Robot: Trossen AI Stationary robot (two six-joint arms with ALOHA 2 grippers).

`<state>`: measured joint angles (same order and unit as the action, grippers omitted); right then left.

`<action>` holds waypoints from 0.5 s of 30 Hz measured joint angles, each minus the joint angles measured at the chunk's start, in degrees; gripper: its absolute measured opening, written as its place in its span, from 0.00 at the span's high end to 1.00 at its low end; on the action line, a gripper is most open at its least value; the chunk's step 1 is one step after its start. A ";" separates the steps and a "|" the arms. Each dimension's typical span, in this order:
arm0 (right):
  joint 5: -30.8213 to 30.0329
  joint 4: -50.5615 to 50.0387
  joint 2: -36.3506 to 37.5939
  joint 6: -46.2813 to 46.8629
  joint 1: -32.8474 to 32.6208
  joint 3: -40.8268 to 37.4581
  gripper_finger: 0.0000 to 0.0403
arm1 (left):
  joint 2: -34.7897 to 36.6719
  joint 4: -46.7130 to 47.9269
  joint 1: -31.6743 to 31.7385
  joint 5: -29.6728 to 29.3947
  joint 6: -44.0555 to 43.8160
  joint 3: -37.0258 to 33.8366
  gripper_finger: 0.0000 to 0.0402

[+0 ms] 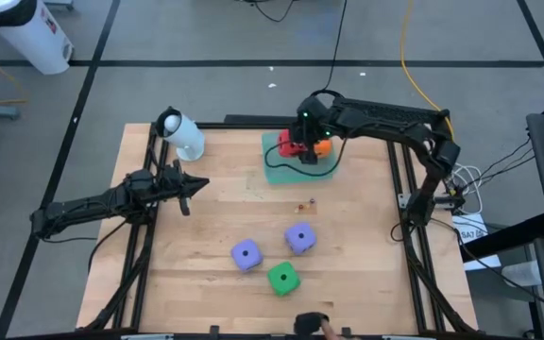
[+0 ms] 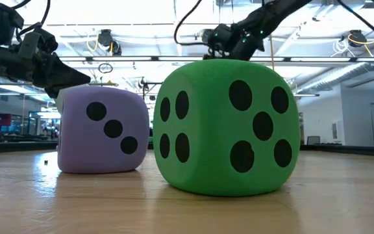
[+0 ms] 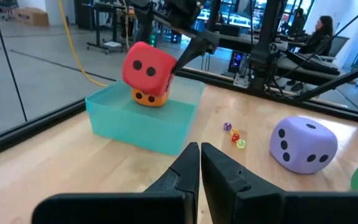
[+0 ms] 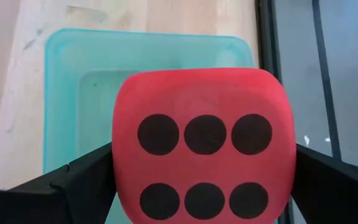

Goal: Pick & Place Dice
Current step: Put the big red dice into the transparent blue bin

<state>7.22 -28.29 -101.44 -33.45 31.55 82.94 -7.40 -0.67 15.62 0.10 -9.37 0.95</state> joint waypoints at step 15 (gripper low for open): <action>1.90 -2.49 -4.23 -1.86 0.32 0.02 0.01 | -2.23 0.10 -0.01 -0.04 0.12 0.00 0.94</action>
<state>9.12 -30.78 -105.67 -35.31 31.87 82.96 -9.63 -0.57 15.61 0.05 -9.25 0.95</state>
